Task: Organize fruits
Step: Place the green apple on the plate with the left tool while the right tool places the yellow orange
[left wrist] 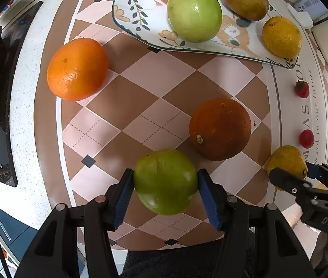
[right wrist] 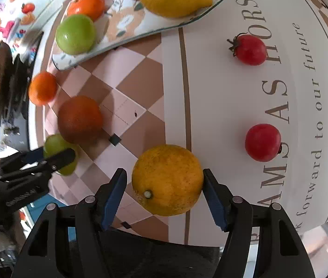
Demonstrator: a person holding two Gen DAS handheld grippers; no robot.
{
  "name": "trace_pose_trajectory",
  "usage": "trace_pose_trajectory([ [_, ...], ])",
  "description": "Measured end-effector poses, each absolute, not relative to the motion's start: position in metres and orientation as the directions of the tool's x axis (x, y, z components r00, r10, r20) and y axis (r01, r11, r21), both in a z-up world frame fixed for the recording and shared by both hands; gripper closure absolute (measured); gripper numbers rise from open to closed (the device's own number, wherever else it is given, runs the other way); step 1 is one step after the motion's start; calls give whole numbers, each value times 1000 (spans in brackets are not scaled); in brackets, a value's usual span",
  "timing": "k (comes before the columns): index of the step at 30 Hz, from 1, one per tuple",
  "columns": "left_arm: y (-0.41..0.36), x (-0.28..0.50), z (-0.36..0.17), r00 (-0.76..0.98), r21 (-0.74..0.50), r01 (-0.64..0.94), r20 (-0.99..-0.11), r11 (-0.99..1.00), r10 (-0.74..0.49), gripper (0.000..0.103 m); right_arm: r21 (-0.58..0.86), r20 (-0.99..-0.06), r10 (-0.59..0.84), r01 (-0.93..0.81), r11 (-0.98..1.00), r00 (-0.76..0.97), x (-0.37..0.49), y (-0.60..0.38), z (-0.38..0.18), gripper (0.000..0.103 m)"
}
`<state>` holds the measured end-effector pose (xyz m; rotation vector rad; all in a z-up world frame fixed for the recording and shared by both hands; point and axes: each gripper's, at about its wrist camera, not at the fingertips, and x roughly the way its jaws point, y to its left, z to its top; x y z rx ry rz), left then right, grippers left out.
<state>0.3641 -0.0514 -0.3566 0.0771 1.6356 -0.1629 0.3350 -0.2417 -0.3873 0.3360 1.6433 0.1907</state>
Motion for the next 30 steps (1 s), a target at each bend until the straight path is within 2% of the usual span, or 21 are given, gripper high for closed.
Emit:
trace_pose_trajectory([
  [4,-40,363,-351,-70,-62,130,-996,990,-53,50,281,-956,285,70,957,-65,337,-229,-388,41],
  [12,-23,376,-297,1,-134,79,-991,988,-134,50,308,-952,307,53,950,19,356,-225,-355,41],
  [19,-24,435,-245,90,-182,68,-978,981,-187,50,316,-942,315,-9,949,117,431,-211,-323,41],
  [22,-25,470,-249,88,-176,50,-980,983,-180,50,283,-951,287,-50,958,116,464,-200,-325,41],
  [30,-28,543,-304,-46,-153,-3,-987,988,-153,50,201,-974,214,-149,968,76,505,-179,-344,41],
])
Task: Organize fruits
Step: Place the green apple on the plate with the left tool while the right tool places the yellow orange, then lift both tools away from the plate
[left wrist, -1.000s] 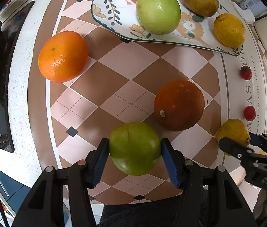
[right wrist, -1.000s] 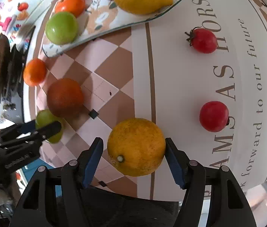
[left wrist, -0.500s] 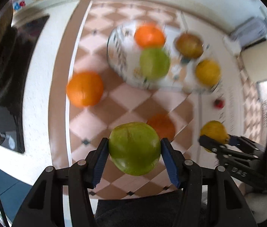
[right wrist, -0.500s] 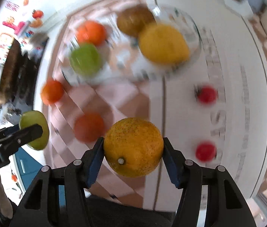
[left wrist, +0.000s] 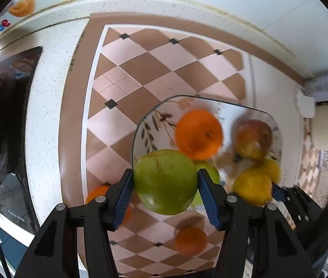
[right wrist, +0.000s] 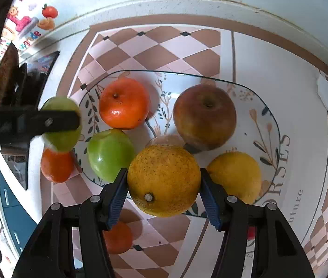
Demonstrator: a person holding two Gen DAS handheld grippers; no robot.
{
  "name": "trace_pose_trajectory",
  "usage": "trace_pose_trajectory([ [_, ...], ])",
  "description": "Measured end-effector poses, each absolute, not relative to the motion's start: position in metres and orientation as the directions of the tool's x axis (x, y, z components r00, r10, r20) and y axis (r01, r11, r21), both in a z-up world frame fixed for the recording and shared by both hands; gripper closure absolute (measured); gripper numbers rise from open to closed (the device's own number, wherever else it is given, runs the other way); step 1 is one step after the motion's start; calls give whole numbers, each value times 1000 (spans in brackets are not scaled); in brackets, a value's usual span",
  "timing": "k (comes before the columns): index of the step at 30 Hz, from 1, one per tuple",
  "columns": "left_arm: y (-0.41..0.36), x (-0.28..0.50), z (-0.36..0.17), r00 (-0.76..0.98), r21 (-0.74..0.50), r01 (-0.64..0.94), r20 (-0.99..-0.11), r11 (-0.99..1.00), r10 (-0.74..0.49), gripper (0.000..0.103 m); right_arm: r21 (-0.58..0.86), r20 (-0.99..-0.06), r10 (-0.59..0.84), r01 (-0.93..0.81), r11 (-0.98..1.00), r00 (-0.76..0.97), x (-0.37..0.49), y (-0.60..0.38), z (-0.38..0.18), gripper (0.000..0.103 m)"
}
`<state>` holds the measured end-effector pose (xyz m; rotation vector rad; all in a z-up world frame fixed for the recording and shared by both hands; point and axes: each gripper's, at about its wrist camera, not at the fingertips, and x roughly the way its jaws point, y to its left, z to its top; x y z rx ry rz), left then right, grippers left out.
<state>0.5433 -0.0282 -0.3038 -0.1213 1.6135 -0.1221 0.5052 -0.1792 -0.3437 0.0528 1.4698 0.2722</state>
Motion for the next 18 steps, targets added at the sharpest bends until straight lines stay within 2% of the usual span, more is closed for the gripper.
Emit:
trace_pose_trajectory([
  [7,-31,559,-332,-110,-103,14,-989,995,-101,50,182,-978,197,-183,966,65,508,-173,-347,40],
  [11,-25,559,-339,-130,-141,-40,-981,989,-145,49,181,-977,196,-168,969,77,509,-174,-342,26],
  [12,-23,559,-341,-131,-155,-53,-978,986,-161,41,185,-977,200,-166,969,77,510,-174,-341,24],
  [13,-20,559,-341,-127,-168,-65,-976,984,-175,25,187,-977,202,-162,969,76,511,-174,-340,20],
  [14,-18,559,-339,-115,-173,-71,-977,982,-180,20,183,-977,197,-157,971,78,511,-175,-339,17],
  [18,-8,556,-329,-94,-180,-80,-978,980,-187,15,182,-977,193,-121,976,89,510,-180,-333,14],
])
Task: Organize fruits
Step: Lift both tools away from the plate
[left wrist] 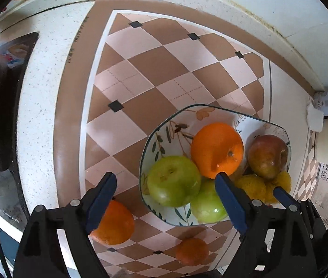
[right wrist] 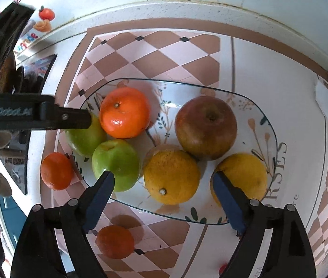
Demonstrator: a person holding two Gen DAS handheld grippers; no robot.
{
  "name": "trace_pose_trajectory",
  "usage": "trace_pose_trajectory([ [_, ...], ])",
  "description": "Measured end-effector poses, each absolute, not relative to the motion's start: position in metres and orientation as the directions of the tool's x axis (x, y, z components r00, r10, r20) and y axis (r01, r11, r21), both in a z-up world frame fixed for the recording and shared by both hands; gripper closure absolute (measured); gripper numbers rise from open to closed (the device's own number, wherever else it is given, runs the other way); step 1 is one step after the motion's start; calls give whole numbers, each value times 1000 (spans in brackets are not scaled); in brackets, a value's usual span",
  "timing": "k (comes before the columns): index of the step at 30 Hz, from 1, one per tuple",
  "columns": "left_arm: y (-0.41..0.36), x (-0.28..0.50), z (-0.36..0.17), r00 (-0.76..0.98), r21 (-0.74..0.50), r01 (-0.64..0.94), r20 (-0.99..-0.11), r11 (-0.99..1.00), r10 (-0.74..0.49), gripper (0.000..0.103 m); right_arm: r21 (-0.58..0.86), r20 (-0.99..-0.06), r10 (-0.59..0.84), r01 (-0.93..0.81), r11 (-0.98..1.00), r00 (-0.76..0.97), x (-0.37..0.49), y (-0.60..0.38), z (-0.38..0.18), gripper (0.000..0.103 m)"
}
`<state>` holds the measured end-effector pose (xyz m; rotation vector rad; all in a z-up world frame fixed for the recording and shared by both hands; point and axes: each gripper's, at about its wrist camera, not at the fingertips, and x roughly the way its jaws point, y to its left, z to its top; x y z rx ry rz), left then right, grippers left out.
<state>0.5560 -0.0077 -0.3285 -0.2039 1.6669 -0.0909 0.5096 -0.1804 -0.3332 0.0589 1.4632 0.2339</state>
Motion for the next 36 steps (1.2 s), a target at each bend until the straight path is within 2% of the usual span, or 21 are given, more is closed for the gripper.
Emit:
trace_pose_trajectory([
  [4,-2,542,-316,-57,-152,-56,-986,987,-155,12,179,-978,186,-69,981,100,505,-190,-325,9],
  [9,-1,509,-294,5,-37,-22,-999,999,-37,12,178,-979,175,25,984,110,491,-208,-318,9],
  [16,-8,474,-262,116,20,28,-993,999,17,12,166,-979,156,72,983,131,460,-219,-303,9],
  [36,-24,386,-179,314,13,88,-949,996,-15,12,153,-938,125,62,986,322,366,-222,-200,9],
])
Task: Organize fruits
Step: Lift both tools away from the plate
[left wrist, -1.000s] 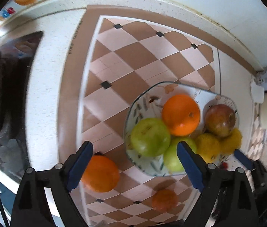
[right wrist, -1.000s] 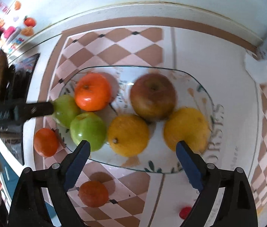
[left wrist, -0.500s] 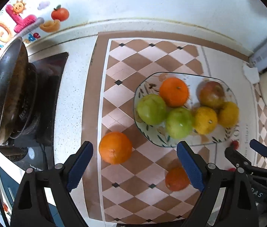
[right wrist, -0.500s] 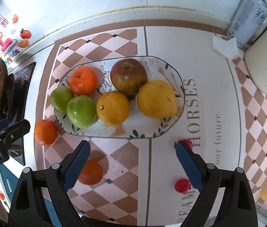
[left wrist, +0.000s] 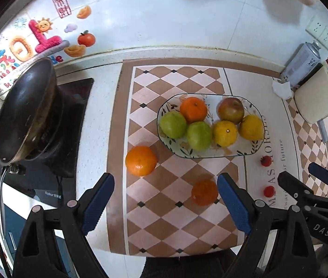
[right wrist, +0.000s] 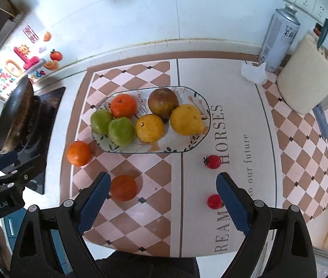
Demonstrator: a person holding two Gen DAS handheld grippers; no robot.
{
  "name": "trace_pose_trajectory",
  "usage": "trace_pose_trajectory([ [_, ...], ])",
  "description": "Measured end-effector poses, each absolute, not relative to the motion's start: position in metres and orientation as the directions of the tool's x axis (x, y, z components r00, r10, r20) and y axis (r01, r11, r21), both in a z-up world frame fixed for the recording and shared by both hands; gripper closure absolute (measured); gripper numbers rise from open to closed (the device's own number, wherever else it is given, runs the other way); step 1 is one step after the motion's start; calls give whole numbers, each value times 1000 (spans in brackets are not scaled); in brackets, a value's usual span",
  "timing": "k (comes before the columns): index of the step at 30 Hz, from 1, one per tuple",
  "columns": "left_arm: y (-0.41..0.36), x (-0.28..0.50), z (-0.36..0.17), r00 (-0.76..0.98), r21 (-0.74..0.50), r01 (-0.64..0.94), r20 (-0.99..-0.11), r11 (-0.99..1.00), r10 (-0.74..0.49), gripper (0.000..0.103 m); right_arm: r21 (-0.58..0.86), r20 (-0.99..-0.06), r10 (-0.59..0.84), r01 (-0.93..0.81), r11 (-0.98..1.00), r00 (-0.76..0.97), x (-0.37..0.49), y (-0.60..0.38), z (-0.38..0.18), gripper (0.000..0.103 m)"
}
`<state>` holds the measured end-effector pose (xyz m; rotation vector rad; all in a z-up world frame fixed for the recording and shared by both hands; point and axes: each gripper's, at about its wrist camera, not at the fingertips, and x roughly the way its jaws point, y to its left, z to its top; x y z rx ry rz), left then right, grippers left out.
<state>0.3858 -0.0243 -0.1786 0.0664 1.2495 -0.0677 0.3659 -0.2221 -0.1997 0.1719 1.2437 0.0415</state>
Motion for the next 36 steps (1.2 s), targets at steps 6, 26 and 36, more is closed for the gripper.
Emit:
trace_pose_trajectory([
  [6,-16,363,-156,361,-3,76,-932,997,-30,12,152,-924,121,57,987,363,341,-219,-171,9],
  [26,-1,334,-120,437,-36,48,-898,998,-54,12,138,-893,102,51,989,439,316,-211,-123,9],
  [36,24,365,-166,379,72,-20,-922,997,74,1,258,-933,246,12,966,262,356,-192,-211,9],
])
